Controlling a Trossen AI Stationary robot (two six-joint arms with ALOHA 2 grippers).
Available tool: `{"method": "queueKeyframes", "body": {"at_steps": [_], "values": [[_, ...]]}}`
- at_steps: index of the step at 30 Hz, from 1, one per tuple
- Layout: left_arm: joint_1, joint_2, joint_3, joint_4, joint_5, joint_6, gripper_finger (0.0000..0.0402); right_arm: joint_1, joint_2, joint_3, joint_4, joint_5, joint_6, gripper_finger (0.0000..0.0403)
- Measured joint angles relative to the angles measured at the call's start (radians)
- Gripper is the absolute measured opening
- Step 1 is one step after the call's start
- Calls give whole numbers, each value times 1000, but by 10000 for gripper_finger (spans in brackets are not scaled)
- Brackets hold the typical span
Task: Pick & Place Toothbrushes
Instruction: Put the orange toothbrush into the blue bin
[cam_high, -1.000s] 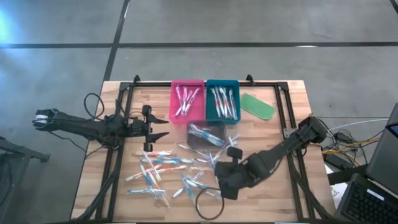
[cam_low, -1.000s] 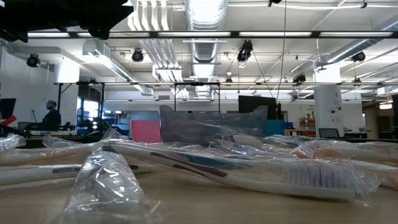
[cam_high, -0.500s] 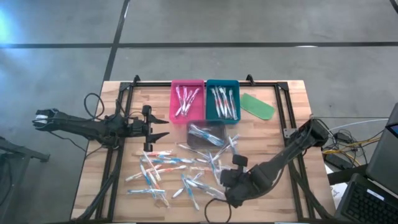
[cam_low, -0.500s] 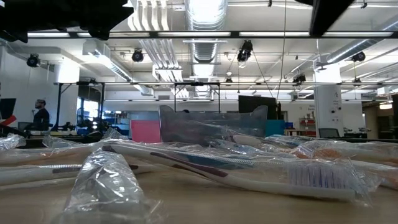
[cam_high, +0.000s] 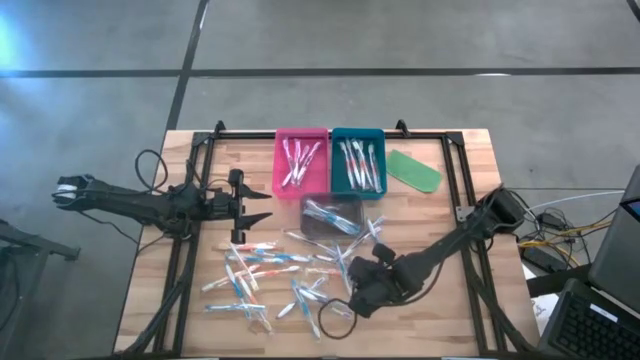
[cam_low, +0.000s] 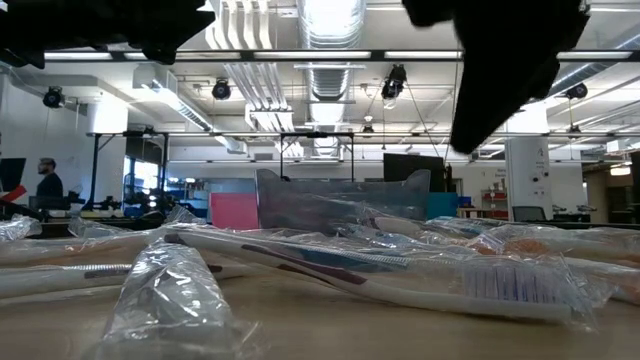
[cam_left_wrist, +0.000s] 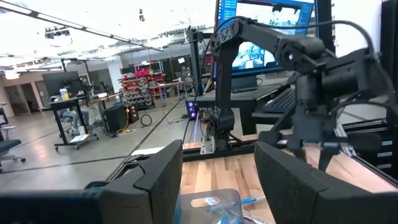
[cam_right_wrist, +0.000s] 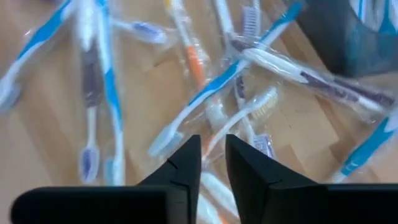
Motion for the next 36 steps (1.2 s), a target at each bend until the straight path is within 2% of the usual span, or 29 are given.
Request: {"method": "queueKeyframes", "body": {"at_steps": [9,21,27,36], "values": [[0,0,0,0,0,0,206,-43,0,-143,239,-36,41,133],[0,0,0,0,0,0,206,-106,0,-242,320,-28,75,175],[0,0,0,0,0,0,206,-109,0,-278,332,-31,110,171],[0,0,0,0,0,0,206,-134,-1,-325,356,-22,119,120]]}}
